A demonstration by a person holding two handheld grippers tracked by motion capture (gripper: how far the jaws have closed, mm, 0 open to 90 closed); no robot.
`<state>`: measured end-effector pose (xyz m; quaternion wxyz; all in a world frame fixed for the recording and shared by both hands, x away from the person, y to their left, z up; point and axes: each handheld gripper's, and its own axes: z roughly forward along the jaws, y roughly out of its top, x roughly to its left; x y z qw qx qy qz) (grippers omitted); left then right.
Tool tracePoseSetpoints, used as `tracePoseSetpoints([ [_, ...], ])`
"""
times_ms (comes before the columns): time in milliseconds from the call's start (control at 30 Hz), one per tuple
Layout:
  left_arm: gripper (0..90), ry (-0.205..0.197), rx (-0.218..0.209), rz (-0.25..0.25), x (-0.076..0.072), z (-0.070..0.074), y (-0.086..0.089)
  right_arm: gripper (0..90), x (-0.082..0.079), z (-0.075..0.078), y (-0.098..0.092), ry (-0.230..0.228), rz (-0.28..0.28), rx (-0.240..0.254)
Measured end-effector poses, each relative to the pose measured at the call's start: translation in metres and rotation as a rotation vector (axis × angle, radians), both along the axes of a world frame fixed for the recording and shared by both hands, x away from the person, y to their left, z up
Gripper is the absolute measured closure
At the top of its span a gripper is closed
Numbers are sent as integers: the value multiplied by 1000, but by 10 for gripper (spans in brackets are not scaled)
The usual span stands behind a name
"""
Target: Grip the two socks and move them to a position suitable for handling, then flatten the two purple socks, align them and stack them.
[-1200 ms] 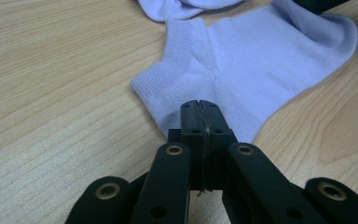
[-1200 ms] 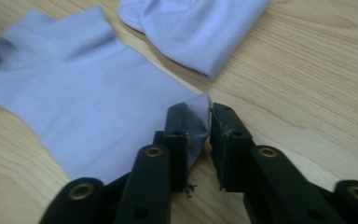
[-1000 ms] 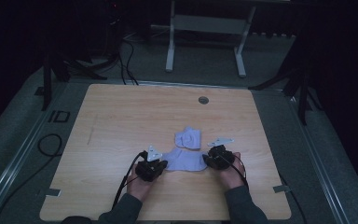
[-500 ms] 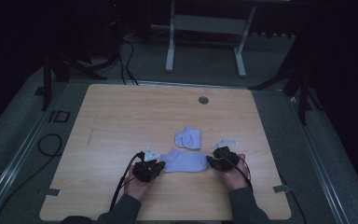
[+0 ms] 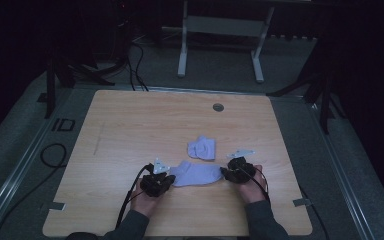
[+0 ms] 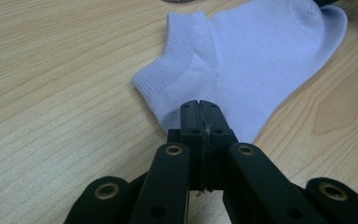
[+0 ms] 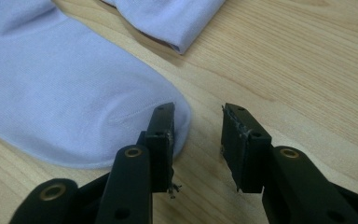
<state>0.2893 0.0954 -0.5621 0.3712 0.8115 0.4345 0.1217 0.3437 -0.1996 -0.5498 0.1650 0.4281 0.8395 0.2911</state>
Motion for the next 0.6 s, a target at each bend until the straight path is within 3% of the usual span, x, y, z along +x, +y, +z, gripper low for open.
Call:
tracePoseSetpoints([
  [167, 883, 0, 2, -2, 0, 0, 0, 629, 1, 1, 0, 12, 4, 20],
  [333, 863, -3, 2, -7, -1, 0, -1, 620, 3, 7, -3, -7, -5, 24],
  [467, 842, -9, 2, -10, -1, 0, -1, 620, 7, 22, -6, -33, -16, 75],
  [600, 810, -28, -6, -8, -2, 2, -1, 630, 10, 35, 4, -43, 25, 127],
])
